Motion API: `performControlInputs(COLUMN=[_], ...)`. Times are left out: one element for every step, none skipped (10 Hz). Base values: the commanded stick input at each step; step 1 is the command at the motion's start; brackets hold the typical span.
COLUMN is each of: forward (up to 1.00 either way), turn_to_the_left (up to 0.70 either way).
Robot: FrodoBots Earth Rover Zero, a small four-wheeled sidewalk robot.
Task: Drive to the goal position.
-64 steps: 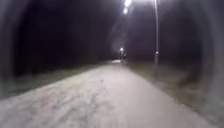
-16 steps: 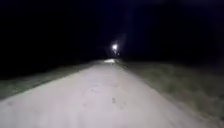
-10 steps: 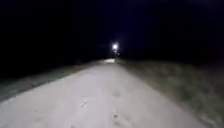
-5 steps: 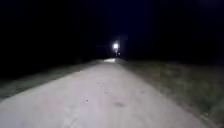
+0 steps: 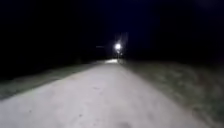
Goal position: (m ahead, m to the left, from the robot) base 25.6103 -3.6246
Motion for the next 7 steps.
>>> performControlInputs(forward=[1.0,1.0,1.0,1.0,1.0,1.0,1.0], turn_to_the_left=[0.0,0.0,0.0,0.0,0.0,0.0,0.0])
